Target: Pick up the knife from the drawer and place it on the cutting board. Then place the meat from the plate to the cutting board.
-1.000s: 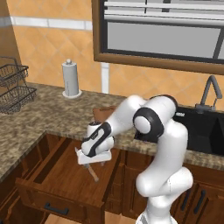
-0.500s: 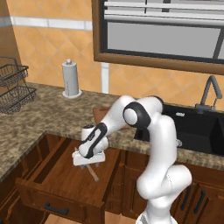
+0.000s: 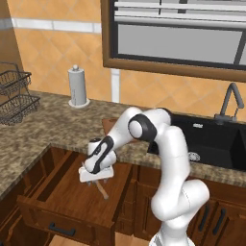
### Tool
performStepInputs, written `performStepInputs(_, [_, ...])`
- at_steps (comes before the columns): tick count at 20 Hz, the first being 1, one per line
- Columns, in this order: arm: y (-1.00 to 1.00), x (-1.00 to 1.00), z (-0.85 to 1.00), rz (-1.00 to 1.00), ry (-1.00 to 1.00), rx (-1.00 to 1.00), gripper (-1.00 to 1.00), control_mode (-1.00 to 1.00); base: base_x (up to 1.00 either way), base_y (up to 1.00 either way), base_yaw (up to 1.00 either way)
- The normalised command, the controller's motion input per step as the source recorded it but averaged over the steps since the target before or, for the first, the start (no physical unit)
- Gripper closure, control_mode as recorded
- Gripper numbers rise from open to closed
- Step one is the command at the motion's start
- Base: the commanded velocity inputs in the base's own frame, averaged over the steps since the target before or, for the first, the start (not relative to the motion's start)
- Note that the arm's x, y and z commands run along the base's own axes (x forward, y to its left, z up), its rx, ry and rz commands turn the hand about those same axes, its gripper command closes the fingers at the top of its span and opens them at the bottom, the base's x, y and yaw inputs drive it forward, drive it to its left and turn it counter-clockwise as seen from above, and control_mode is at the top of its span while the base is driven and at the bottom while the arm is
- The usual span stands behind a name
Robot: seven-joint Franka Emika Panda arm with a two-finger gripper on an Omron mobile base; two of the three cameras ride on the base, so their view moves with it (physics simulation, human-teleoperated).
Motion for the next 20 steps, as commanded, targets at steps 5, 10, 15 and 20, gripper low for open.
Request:
performStepInputs(5, [0.2,0.0,-0.51,0.04,0.0,0.0,1.0,-1.0,0.0,0.0,0.0])
performStepInputs(10, [0.41,-0.12,-0.46,0.03,-0.01,0.0,1.0,-1.0,0.0,0.0,0.0])
performStepInputs(15, [0.47,-0.47,-0.06,0.08,-0.05,0.0,1.0,-1.0,0.0,0.0,0.0])
performStepInputs(20, [0.36,-0.11,0.06,0.11,-0.03,0.01,1.0,-1.0,0.0,0.0,0.0])
